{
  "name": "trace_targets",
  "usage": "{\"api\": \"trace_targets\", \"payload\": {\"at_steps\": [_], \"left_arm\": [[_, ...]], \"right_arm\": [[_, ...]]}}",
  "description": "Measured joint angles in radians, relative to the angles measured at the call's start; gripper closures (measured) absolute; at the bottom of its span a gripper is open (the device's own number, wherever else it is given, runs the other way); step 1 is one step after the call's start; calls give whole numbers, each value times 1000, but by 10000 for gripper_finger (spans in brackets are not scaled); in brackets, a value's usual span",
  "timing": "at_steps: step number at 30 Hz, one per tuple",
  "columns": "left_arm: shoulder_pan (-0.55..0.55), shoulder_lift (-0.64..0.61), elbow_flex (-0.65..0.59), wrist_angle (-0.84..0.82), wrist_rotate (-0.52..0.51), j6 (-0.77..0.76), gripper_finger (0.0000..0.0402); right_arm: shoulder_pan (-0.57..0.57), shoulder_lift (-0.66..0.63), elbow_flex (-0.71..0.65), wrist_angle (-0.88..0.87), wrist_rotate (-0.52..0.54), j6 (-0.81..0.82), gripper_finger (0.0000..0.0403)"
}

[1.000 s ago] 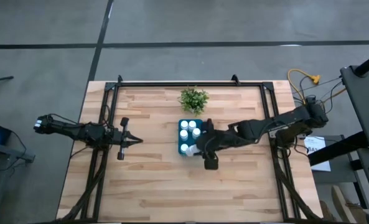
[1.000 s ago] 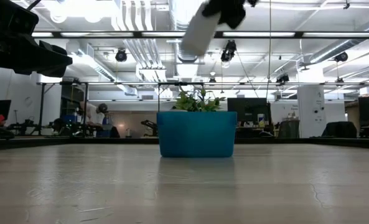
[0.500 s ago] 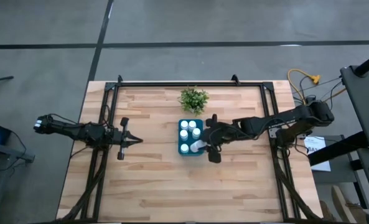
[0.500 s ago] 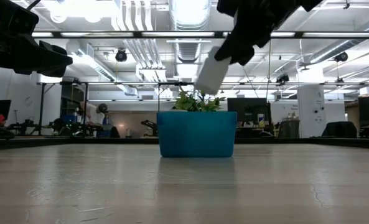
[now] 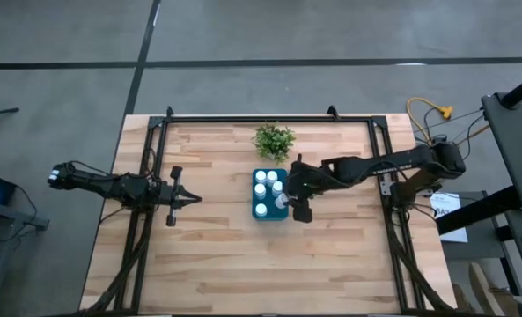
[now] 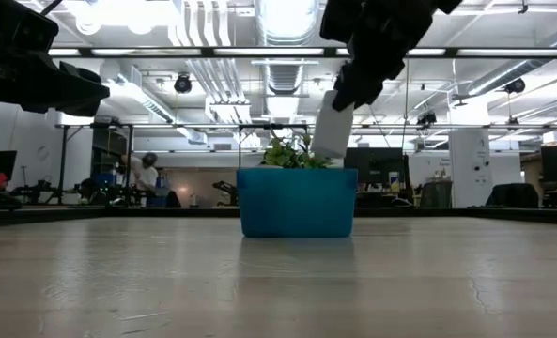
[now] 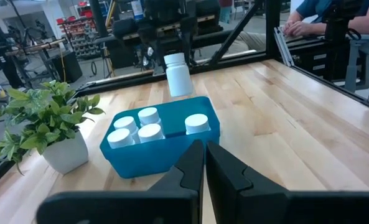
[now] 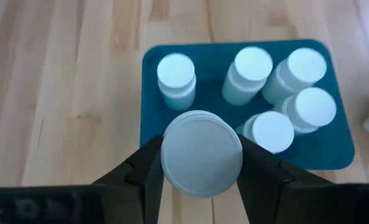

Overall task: Pick and place pill bottles into a basket
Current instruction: Put the white pill bottle into the blue bin

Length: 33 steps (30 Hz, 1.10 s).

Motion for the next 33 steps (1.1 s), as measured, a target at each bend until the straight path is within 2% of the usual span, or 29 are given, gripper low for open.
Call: {"api": "trace_targets", "payload": {"at_steps": [8, 15, 33], "left_arm": [[0, -1, 0, 1, 0, 0, 402], [0, -1, 0, -3, 3, -1, 402], [0, 7, 0, -5, 2, -4, 402]], "right_arm": [[-6, 156, 174, -194, -39, -23, 255], [-6, 273, 273, -208, -93, -68, 255], [-22, 324, 222, -163, -94, -62, 255]]}}
